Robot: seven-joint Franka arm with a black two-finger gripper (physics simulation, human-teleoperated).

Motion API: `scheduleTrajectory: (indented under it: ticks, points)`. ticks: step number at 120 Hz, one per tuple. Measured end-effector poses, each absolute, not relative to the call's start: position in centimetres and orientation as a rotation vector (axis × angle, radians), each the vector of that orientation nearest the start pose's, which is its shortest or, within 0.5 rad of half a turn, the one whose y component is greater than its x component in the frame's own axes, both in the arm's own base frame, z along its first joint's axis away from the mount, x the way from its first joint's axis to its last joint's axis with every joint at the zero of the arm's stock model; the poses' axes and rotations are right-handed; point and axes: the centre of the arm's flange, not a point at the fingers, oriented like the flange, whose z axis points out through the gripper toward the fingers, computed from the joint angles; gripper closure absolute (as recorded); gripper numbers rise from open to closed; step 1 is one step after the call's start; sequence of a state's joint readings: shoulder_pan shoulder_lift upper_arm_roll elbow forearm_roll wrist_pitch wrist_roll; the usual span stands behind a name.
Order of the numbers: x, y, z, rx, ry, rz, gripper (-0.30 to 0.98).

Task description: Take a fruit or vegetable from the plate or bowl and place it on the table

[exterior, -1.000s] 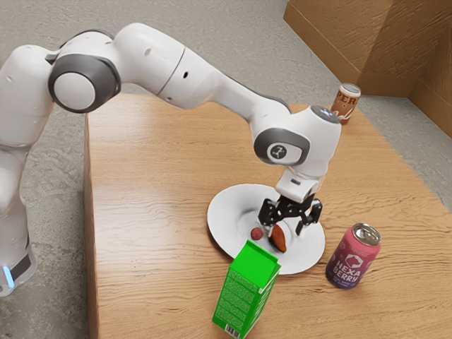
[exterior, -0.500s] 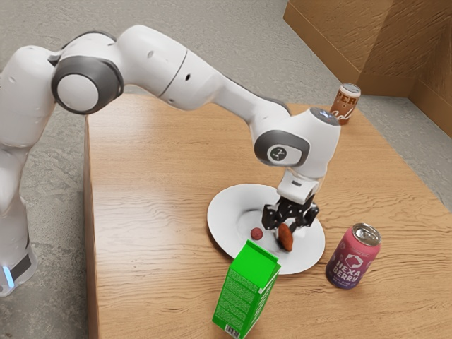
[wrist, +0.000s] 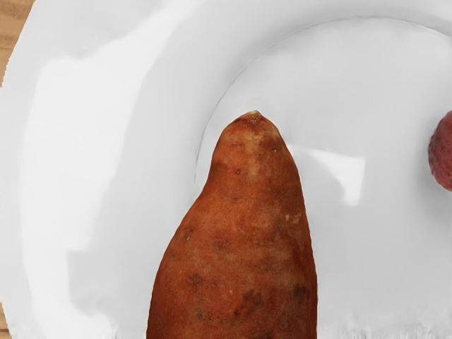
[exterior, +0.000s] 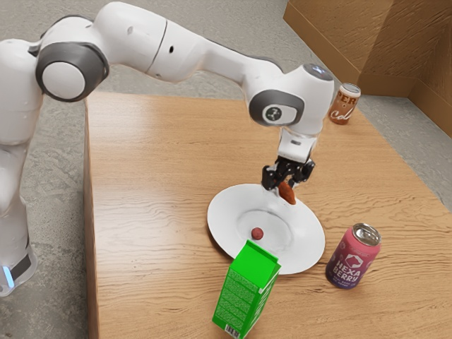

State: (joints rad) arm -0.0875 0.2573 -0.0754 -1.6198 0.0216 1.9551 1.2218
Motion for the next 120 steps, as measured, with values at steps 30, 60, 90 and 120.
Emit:
scheduleTrajectory:
  ticks: [30, 60, 90, 120]
  points:
    - [62.9, -4.5, 51.8, -2.527, 1.753, -0.049, 0.52]
    - [62.3, 3.8, 53.4, -2.717, 1.417, 0.022, 0.52]
    - [62.4, 8.6, 53.9, -2.806, 1.185, 0.042, 0.52]
    - [62.2, 10.7, 53.5, -2.856, 1.055, 0.06, 0.28]
